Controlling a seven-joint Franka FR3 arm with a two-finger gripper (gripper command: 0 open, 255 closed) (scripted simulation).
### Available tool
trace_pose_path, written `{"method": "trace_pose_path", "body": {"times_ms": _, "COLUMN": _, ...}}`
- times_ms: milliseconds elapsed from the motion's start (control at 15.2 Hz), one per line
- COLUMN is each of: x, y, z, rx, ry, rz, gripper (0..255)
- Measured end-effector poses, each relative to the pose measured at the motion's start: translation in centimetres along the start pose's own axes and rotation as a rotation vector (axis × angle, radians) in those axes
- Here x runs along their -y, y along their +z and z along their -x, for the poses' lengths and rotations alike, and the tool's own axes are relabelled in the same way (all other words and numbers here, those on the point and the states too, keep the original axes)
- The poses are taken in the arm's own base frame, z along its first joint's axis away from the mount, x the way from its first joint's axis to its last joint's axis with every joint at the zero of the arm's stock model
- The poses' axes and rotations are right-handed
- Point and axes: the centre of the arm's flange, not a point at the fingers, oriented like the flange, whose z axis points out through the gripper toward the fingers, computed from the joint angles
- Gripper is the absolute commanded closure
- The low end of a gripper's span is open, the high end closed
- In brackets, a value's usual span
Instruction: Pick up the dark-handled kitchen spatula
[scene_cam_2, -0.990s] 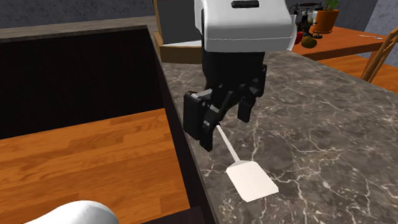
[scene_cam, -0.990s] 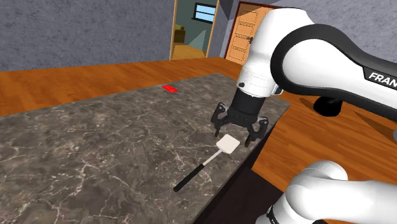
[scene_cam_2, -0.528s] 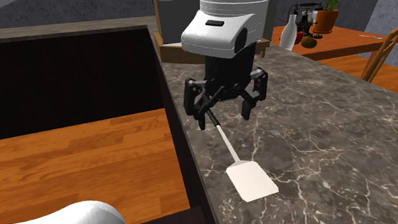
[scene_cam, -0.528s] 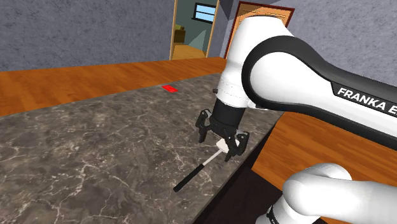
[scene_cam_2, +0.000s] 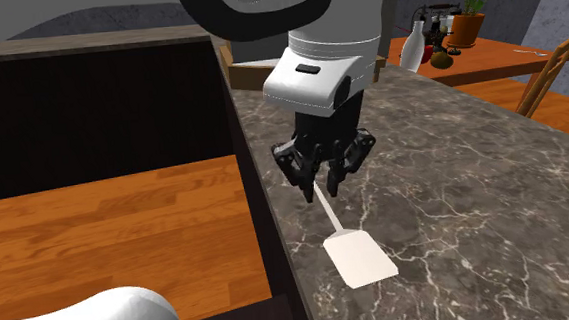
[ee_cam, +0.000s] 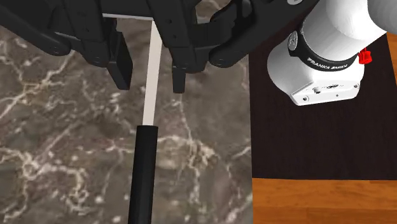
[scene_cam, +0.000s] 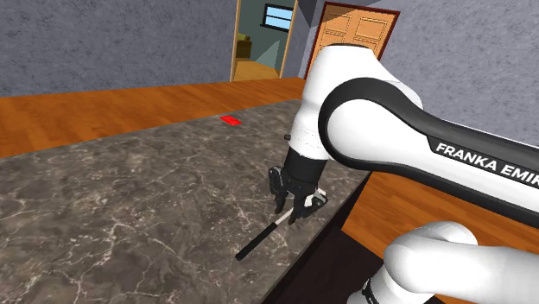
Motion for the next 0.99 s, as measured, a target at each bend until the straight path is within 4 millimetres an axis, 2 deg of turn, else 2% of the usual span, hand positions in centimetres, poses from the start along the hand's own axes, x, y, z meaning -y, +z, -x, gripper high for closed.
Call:
{"method": "trace_pose_path", "body": {"times_ms": 528, "x": 0.0, "y": 0.0, "z": 0.0, "rx": 0.0, "ry": 0.0, "rz": 0.0, "gripper": 255}}
{"method": "trace_pose_path", "body": {"times_ms": 990, "x": 0.0, "y": -3.1, "z": 0.4, "rx": 0.0, "ry": 0.0, "rz": 0.0, "gripper": 255}}
